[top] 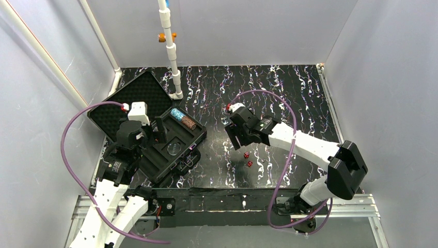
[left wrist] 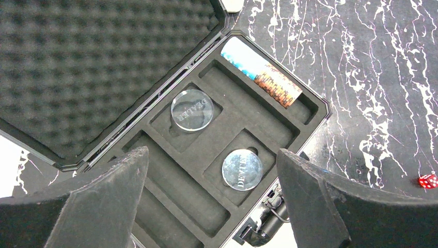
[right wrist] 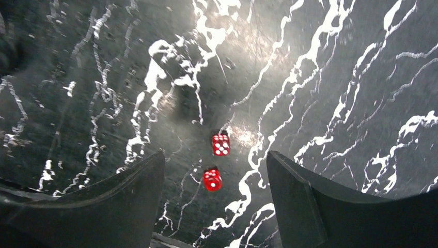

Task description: Pack up texas hold em set

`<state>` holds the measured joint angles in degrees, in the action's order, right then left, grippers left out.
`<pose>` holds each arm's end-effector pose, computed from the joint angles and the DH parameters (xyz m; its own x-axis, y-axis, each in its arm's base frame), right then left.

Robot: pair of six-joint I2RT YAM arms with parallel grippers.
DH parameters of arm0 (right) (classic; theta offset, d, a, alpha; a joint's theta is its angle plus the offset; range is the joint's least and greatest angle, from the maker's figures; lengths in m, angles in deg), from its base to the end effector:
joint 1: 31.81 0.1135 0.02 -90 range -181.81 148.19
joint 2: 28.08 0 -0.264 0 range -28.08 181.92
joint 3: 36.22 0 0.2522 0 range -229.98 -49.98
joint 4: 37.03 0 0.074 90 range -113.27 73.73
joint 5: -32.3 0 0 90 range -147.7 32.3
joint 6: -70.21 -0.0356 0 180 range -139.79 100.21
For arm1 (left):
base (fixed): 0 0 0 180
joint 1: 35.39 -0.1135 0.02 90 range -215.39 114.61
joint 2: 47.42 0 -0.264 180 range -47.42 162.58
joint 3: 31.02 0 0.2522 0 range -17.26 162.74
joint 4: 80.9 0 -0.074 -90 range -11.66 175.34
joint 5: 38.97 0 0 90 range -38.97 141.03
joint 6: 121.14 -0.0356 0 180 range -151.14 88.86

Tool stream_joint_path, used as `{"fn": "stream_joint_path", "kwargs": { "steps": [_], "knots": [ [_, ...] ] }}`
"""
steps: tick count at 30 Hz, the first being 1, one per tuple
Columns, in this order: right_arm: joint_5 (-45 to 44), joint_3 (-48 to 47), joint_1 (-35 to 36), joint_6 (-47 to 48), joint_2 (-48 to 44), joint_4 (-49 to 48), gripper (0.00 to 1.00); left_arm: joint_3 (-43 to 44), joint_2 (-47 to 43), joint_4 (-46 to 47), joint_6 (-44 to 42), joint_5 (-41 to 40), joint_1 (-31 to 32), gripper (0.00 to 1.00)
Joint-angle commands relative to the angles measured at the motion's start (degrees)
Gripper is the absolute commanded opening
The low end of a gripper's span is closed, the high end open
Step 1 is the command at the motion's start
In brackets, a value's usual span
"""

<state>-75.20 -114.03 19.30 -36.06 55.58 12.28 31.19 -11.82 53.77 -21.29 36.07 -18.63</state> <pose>0.1988 0.2294 0.2616 -0.6724 -0.4080 -0.6176 -0.4647 0.8821 -0.0769 0.1305 -0.0297 0.3454 -0.3104 -0.0791 -0.9473 -0.0087 0.9967 -0.0804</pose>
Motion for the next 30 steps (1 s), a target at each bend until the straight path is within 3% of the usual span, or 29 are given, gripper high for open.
{"fn": "stream_joint_path", "kwargs": {
  "steps": [1,23,30],
  "knots": [
    [2.3,3.3,-2.2,-1.3,-2.8,-0.8,0.8,1.0,0.2,-0.6,-0.2,0.3,0.2,0.93],
    [8.1,7.0,-4.5,0.2,1.0,-4.6,0.78,1.0,0.2,-0.7,-0.2,0.1,0.3,0.93],
    [9.1,9.2,-4.5,-0.5,2.6,-5.7,0.7,1.0,0.0,-0.7,-0.2,0.1,0.3,0.93]
  ]
}}
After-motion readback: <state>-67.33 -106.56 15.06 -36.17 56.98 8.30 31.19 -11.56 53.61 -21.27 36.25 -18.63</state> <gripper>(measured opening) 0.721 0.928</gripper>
